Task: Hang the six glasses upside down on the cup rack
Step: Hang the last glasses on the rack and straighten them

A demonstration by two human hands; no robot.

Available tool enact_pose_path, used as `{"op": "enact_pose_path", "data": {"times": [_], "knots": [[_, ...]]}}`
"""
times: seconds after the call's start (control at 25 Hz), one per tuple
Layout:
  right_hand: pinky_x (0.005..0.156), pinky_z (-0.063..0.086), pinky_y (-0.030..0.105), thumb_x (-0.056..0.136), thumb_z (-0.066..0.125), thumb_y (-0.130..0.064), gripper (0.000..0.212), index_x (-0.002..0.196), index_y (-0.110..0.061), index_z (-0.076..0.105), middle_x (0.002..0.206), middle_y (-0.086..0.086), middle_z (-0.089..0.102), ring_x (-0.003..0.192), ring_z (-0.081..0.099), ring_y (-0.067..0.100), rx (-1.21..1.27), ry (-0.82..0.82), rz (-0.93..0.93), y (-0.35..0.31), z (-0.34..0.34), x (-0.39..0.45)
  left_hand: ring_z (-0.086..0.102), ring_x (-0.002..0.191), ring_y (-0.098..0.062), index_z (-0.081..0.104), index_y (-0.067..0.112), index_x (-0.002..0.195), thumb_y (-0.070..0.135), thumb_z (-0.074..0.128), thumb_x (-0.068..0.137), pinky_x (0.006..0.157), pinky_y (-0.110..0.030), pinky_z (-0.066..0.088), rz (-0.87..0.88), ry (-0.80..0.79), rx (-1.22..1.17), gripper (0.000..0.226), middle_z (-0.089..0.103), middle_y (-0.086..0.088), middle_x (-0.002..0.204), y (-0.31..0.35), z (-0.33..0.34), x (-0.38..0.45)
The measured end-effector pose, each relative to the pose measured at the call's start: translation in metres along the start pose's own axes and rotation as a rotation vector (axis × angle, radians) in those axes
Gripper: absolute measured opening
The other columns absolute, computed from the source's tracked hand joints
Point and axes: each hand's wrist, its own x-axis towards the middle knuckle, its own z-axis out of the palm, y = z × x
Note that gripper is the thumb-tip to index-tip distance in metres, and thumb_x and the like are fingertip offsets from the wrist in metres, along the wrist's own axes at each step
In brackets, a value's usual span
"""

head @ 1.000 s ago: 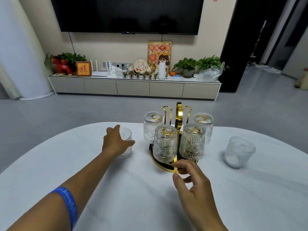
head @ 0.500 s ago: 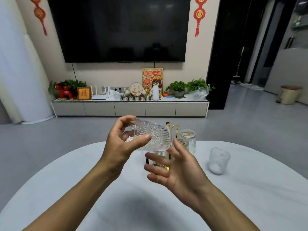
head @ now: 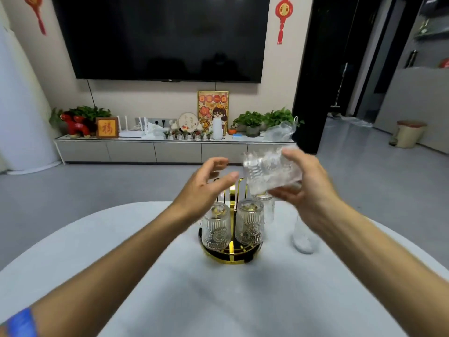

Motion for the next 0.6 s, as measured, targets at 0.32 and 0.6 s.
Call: {"op": "enact_pose_path", "data": {"times": [0.32, 0.6], "knots": [[0.070, 0.056, 0.040, 0.061, 0.077, -0.045, 0.054, 0.107, -0.030, 0.054, 0.105, -0.004, 0.060, 0.094, 0.059, 0.020, -0.735, 0.101, -0.473, 0.016, 0.039, 0.140, 0.040, 0.117, -0.012, 0.052, 0.034, 0.123, 0.071, 0.061, 0.069, 0.087, -0.038, 0.041, 0.010, -0.168, 0.713, 0.065, 0.050, 0.000, 0.140, -0.075, -0.005, 0.101], [0.064, 0.036, 0.027, 0.066, 0.085, -0.028, 0.060, 0.116, -0.024, 0.053, 0.120, 0.006, 0.058, 0.094, 0.050, 0.021, -1.014, -0.064, -0.399, 0.077, 0.042, 0.184, 0.051, 0.116, -0.006, 0.056, 0.034, 0.108, 0.078, 0.067, 0.058, 0.088, -0.031, 0.044, 0.115, -0.250, 0.508, 0.068, 0.059, 0.013, 0.124, -0.090, -0.014, 0.115]]}}
